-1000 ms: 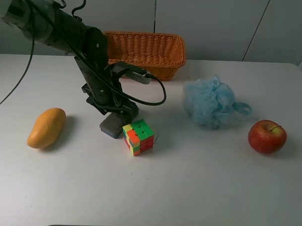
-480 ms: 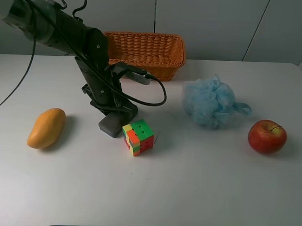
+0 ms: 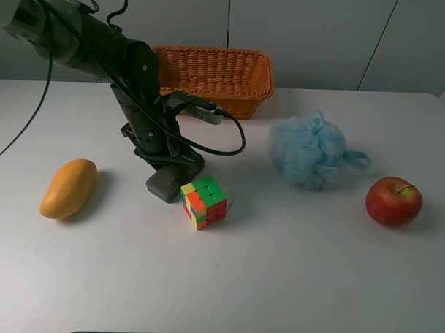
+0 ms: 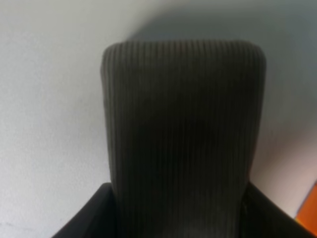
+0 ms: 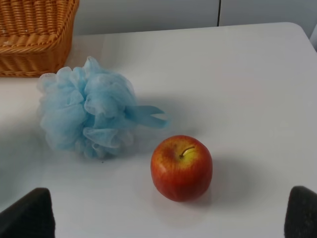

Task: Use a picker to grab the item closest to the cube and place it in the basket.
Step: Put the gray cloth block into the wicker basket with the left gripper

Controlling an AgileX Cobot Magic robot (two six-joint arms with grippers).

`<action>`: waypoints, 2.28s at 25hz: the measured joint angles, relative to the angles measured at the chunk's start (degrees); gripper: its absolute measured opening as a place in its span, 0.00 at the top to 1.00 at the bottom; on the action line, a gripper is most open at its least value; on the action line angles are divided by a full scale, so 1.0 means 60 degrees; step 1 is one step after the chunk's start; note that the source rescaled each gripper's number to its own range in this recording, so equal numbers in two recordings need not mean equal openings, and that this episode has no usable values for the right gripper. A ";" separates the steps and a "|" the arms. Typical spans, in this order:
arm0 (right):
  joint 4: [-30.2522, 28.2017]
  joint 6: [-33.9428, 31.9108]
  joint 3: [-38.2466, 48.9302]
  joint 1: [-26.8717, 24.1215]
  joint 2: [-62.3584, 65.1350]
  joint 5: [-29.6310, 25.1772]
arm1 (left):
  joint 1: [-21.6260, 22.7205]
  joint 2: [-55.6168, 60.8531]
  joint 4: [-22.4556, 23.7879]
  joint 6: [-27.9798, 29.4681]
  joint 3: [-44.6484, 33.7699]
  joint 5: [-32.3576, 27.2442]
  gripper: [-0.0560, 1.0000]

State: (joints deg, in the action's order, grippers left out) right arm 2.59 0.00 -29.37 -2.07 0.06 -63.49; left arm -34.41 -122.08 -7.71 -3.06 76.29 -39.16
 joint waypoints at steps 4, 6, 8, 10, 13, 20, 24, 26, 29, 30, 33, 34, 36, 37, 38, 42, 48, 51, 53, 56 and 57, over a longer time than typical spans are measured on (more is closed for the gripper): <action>0.0000 0.0000 0.0000 0.0000 0.0000 0.0000 | 0.0000 0.0023 0.0000 0.0000 0.0048 -0.0067 0.90; 0.0000 0.0000 0.0000 0.0000 0.0000 0.0000 | 0.0000 0.0205 0.0040 0.0019 0.0143 -0.0113 0.90; 0.0000 0.0000 0.0000 0.0000 0.0000 0.0000 | 0.0000 0.0538 0.0060 0.0039 0.0286 -0.0271 0.90; 0.0000 0.0000 0.0000 0.0000 0.0000 0.0000 | 0.0000 0.0946 0.0076 0.0039 0.0547 -0.0487 0.90; 0.0000 -0.0054 0.0000 0.0000 0.0000 0.0000 | 0.0000 0.1572 0.0237 0.0137 0.1028 -0.0751 0.90; 0.0000 -0.0093 0.0000 0.0000 0.0000 0.0000 | 0.0114 0.1985 0.0853 0.0195 0.2908 -0.0847 0.90; 0.0000 -0.0093 0.0000 0.0000 0.0000 0.0000 | 0.0562 0.1355 0.1050 0.0216 0.4142 -0.0781 0.90; 0.0000 -0.0093 0.0000 0.0000 0.0000 0.0000 | 0.0796 0.0814 0.1091 0.0216 0.4728 -0.0591 0.90; 0.0000 -0.0093 0.0000 0.0000 0.0000 0.0000 | 0.1102 -0.0065 0.1173 0.0216 0.5605 -0.0274 0.90; 0.0000 -0.0093 0.0000 0.0000 0.0000 0.0000 | 0.1153 -0.0385 0.1172 0.0216 0.5905 -0.0197 0.90; 0.0000 -0.0093 0.0000 0.0000 0.0000 0.0000 | 0.1307 -0.1216 0.1214 0.0216 0.6637 0.0069 0.90; 0.0000 -0.0093 0.0000 0.0000 0.0000 0.0000 | 0.1327 -0.1441 0.1214 0.0216 0.6829 0.0144 0.90; 0.0000 -0.0093 0.0000 0.0000 0.0000 0.0000 | 0.1344 -0.1931 0.1214 0.0216 0.7083 0.0208 0.90; 0.0000 -0.0093 0.0000 0.0000 0.0000 0.0000 | 0.1344 -0.2120 0.1232 0.0216 0.7151 0.0230 0.90; 0.0000 -0.0093 0.0000 0.0000 0.0000 0.0000 | 0.1344 -0.2246 0.1232 0.0216 0.7189 0.0230 0.90; 0.0000 -0.0093 0.0000 0.0000 0.0000 0.0000 | 0.1344 -0.2404 0.1232 0.0216 0.7204 0.0269 0.90; 0.0000 -0.0093 0.0000 0.0000 0.0000 0.0000 | 0.1344 -0.2404 0.1284 0.0160 0.7289 0.0345 0.90; 0.0000 -0.0093 0.0000 0.0000 0.0000 0.0000 | 0.1344 -0.2404 0.1284 0.0117 0.7289 0.0345 0.37; 0.0000 -0.0093 0.0000 0.0000 0.0000 0.0000 | 0.1344 -0.2404 0.1284 0.0043 0.7289 0.0365 0.08; 0.0000 -0.0093 0.0000 0.0000 0.0000 0.0000 | 0.1344 -0.2404 0.1284 -0.0001 0.7289 0.0365 0.04; 0.0000 -0.0093 0.0000 0.0000 0.0000 0.0000 | 0.1344 -0.2404 0.1284 -0.0001 0.7289 0.0365 0.03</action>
State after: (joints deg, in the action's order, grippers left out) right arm 2.59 -0.56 -29.37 -2.07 0.06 -63.49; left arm -26.34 -136.50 0.00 -3.07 120.02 -36.97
